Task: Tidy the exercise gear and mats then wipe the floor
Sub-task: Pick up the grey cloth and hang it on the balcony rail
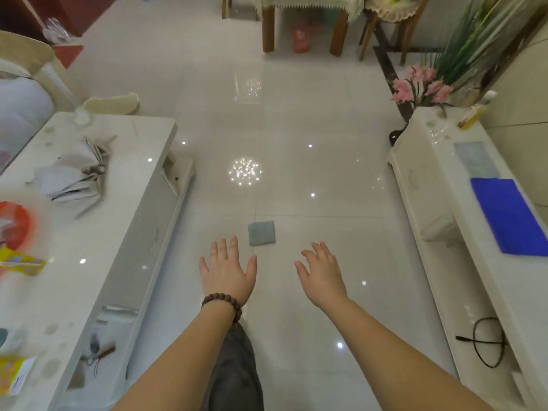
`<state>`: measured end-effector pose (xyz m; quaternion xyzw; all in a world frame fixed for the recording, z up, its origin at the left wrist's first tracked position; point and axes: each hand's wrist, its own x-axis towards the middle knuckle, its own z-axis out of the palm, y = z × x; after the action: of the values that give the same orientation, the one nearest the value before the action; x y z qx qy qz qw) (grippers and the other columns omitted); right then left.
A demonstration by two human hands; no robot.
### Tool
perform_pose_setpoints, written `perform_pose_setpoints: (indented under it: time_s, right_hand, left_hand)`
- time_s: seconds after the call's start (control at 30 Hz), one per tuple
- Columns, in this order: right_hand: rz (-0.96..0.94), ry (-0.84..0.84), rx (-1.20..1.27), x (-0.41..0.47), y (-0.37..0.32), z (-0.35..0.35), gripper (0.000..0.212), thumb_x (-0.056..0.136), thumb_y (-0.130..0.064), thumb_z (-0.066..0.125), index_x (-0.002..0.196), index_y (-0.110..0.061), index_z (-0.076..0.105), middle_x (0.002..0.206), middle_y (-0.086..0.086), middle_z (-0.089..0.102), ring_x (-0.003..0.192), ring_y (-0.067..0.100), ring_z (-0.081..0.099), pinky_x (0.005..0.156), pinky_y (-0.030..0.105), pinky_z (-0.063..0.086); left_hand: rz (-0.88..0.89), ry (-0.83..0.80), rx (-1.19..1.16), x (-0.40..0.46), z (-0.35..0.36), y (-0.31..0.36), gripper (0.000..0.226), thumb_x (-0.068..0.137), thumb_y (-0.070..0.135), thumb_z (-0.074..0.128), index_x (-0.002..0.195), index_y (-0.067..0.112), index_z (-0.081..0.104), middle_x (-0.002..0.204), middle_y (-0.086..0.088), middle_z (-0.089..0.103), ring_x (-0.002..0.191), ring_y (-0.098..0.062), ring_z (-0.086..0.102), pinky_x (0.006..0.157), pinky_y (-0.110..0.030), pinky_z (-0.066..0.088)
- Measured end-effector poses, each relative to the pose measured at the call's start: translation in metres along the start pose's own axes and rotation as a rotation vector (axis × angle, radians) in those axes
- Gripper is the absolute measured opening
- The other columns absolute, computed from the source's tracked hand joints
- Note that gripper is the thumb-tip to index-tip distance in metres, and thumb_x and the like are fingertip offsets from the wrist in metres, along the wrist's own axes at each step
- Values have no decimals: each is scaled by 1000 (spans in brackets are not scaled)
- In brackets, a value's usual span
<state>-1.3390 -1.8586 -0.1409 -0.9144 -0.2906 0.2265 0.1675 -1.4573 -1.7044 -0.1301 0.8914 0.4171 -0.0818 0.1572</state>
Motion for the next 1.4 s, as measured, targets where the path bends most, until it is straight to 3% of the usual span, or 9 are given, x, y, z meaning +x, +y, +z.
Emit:
perform_pose_setpoints:
  time_s: [0.33,0.57,0.7,0.87,1.13,1.27,1.4]
  right_hand:
    - [98,-94,-32,213,-102,42,50,102,-40,30,146,-18,33,159,5,14,147,20,3,119,38,5]
    - [191,-140,5,313,-106,85,50,101,-40,32,147,-20,29,159,6,13,147,21,5,120,38,9]
    - [279,-193,24,369,-66,146,55,100,-46,33,150,-26,21,160,2,9,147,20,4,119,36,10]
    - [328,-224,60,448,12,256,60,98,-46,37,151,-25,17,160,2,7,147,20,4,120,37,10]
    - [382,-211,163,564,136,449,72,94,-47,48,152,-24,13,159,10,8,145,27,10,116,42,17]
    - [367,-214,140,602,162,513,79,91,-47,54,152,-22,9,157,11,11,141,30,17,111,44,27]
    - [407,-114,0,622,167,547,79,88,-50,55,150,-25,13,148,10,22,127,30,28,94,46,41]
  left_hand:
    - [26,-144,40,240,-23,-74,68,98,55,19,154,22,1,162,-4,3,149,-22,-3,120,-47,1]
    - [46,-280,84,336,16,-87,68,97,57,18,154,25,-2,162,-5,-2,149,-25,-7,119,-47,-2]
    - [22,-332,115,380,88,-92,72,93,63,9,153,26,-5,162,-6,-5,148,-27,-10,119,-47,-2]
    - [-11,-365,113,436,220,-112,93,70,69,-17,153,28,-8,162,-6,-7,148,-26,-12,119,-46,-2]
    - [-11,-393,122,516,418,-157,72,95,58,21,153,24,-6,162,-9,-1,148,-26,-8,120,-47,1]
    - [12,-421,119,535,478,-164,73,95,57,24,153,24,-6,162,-8,-2,148,-26,-8,120,-47,2]
    - [0,-425,89,546,507,-167,73,95,56,25,153,25,-5,162,-7,-2,148,-24,-10,119,-45,-1]
